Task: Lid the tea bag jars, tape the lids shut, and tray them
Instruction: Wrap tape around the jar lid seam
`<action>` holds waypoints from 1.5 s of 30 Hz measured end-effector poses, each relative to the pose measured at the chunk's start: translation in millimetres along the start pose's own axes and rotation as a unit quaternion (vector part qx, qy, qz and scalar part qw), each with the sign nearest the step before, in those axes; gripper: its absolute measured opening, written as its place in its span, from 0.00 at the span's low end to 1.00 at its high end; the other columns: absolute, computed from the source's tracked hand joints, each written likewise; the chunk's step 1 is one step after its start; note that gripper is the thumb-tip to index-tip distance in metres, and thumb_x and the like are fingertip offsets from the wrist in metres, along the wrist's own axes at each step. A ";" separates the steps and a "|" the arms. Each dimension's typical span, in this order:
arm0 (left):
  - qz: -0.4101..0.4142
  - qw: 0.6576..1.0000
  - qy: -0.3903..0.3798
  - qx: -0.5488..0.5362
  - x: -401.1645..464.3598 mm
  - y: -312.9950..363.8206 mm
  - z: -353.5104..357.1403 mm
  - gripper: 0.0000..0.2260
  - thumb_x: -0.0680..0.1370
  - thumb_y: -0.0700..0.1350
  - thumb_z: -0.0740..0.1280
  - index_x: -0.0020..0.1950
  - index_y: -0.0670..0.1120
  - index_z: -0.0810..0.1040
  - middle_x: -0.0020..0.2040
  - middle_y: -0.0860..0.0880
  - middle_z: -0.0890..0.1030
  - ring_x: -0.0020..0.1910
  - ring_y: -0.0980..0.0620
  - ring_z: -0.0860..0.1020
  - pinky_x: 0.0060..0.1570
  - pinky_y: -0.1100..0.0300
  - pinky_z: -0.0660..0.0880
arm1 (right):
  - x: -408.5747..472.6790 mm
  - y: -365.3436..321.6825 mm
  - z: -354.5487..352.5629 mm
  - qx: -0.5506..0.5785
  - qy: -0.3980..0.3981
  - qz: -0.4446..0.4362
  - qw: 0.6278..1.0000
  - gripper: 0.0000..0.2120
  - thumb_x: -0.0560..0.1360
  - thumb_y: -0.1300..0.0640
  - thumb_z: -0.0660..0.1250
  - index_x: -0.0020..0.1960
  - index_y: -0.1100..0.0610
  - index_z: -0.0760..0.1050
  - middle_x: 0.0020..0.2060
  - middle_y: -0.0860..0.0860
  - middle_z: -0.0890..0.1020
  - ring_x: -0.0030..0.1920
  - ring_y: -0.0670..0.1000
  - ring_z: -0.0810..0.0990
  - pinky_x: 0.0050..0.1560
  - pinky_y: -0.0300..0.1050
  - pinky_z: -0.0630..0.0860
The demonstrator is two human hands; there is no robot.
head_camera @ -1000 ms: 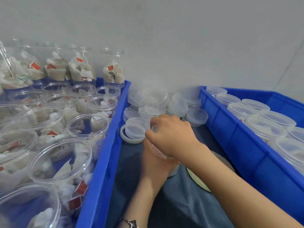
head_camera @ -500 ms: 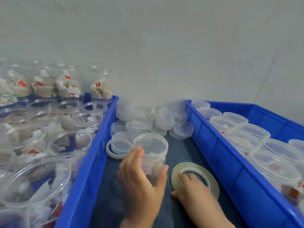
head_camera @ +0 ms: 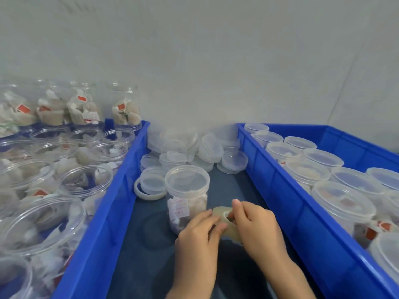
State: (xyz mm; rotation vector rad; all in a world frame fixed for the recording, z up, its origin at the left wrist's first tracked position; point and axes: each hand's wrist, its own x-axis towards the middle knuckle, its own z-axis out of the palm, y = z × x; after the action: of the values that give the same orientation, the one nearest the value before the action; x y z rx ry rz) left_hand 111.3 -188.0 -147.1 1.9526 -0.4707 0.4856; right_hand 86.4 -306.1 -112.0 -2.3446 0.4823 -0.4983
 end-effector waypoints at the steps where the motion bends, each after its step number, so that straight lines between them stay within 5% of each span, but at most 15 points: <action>1: 0.016 1.000 0.003 0.001 0.3 -2.0 1.0 0.08 0.69 0.40 0.75 0.48 0.45 0.85 0.49 0.55 0.84 0.48 0.58 0.80 0.47 0.72 0.69 | 0.4 0.0 0.5 0.010 0.010 0.002 1.000 0.22 0.77 0.42 0.53 0.36 0.52 0.78 0.33 0.45 0.81 0.36 0.47 0.78 0.42 0.52 0.78; 6: 0.141 0.985 0.045 0.084 -0.9 1.4 -0.8 0.03 0.64 0.41 0.71 0.37 0.46 0.83 0.35 0.55 0.82 0.38 0.58 0.75 0.36 0.66 0.72 | 1.3 1.4 2.4 -0.015 0.020 0.006 1.000 0.24 0.77 0.41 0.51 0.38 0.55 0.77 0.35 0.49 0.81 0.38 0.49 0.79 0.42 0.52 0.78; 10: 0.145 0.977 0.013 0.154 -1.5 3.6 -4.2 0.08 0.65 0.39 0.77 0.36 0.46 0.79 0.33 0.53 0.79 0.34 0.55 0.76 0.27 0.61 0.72 | 0.2 0.0 3.6 -0.031 0.031 0.013 0.999 0.25 0.75 0.38 0.50 0.37 0.54 0.75 0.35 0.48 0.81 0.36 0.48 0.78 0.41 0.51 0.78; 13: 0.148 0.977 0.027 0.153 3.0 8.4 -10.5 0.08 0.67 0.38 0.76 0.36 0.43 0.77 0.33 0.49 0.78 0.31 0.49 0.78 0.24 0.59 0.73 | -2.2 -7.7 -8.6 -0.002 -0.092 0.006 0.996 0.22 0.69 0.31 0.50 0.45 0.44 0.74 0.31 0.46 0.82 0.31 0.42 0.79 0.38 0.43 0.76; 15: 0.147 0.977 0.076 0.130 9.3 13.9 -21.4 0.07 0.73 0.43 0.66 0.36 0.42 0.75 0.33 0.47 0.76 0.29 0.47 0.77 0.22 0.56 0.72 | -6.5 -13.2 -22.1 0.022 -0.197 -0.016 0.980 0.23 0.64 0.27 0.52 0.52 0.36 0.70 0.28 0.48 0.82 0.26 0.42 0.78 0.32 0.37 0.73; 17: 0.165 0.969 0.125 0.137 15.6 18.7 -35.1 0.09 0.75 0.45 0.60 0.39 0.42 0.74 0.33 0.47 0.75 0.26 0.47 0.75 0.19 0.58 0.70 | -8.7 -11.4 -38.0 0.098 -0.211 -0.052 0.971 0.22 0.64 0.28 0.55 0.56 0.31 0.69 0.24 0.52 0.79 0.21 0.46 0.75 0.26 0.33 0.69; 21: 0.204 0.944 0.203 0.158 21.5 22.1 -49.4 0.03 0.76 0.42 0.60 0.43 0.44 0.69 0.34 0.46 0.74 0.25 0.49 0.72 0.19 0.61 0.67 | -6.2 -6.7 -57.6 0.202 -0.124 -0.051 0.970 0.12 0.70 0.34 0.58 0.53 0.30 0.74 0.19 0.51 0.72 0.20 0.46 0.70 0.23 0.39 0.68; 25: 0.104 0.955 0.251 0.118 23.9 9.2 -55.0 0.09 0.76 0.42 0.58 0.41 0.37 0.72 0.36 0.43 0.74 0.29 0.44 0.73 0.24 0.56 0.69 | -0.8 2.5 -45.5 0.005 -0.029 -0.078 0.997 0.28 0.57 0.24 0.60 0.51 0.36 0.75 0.24 0.42 0.78 0.30 0.43 0.76 0.36 0.45 0.72; 29: 0.061 0.963 0.242 0.099 24.3 -2.6 -49.3 0.12 0.76 0.44 0.57 0.42 0.37 0.72 0.38 0.40 0.75 0.31 0.41 0.74 0.27 0.56 0.67 | 3.9 5.2 -28.6 -0.028 0.107 -0.056 0.992 0.32 0.54 0.21 0.58 0.43 0.43 0.78 0.24 0.41 0.75 0.36 0.47 0.78 0.36 0.45 0.70; 32: 0.040 0.965 0.240 0.092 25.3 -7.7 -43.6 0.11 0.76 0.44 0.56 0.44 0.37 0.72 0.40 0.39 0.75 0.34 0.39 0.75 0.30 0.54 0.67 | 3.4 3.4 -16.8 -0.039 0.197 -0.075 0.977 0.35 0.55 0.23 0.56 0.46 0.47 0.79 0.27 0.39 0.73 0.38 0.52 0.78 0.39 0.45 0.69; 45: -0.001 0.970 0.232 0.076 25.6 -20.0 -33.4 0.13 0.77 0.49 0.55 0.45 0.41 0.72 0.42 0.43 0.75 0.36 0.40 0.74 0.32 0.53 0.69 | 3.5 1.6 0.7 -0.009 0.272 -0.119 0.955 0.34 0.61 0.30 0.59 0.53 0.55 0.79 0.28 0.50 0.77 0.32 0.56 0.77 0.37 0.45 0.68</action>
State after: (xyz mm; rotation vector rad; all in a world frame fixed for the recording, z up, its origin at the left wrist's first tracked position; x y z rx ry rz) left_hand 139.1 -152.4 -135.4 1.9008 -0.1332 0.9705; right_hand 89.4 -308.4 -112.8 -2.2764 0.4494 -1.2742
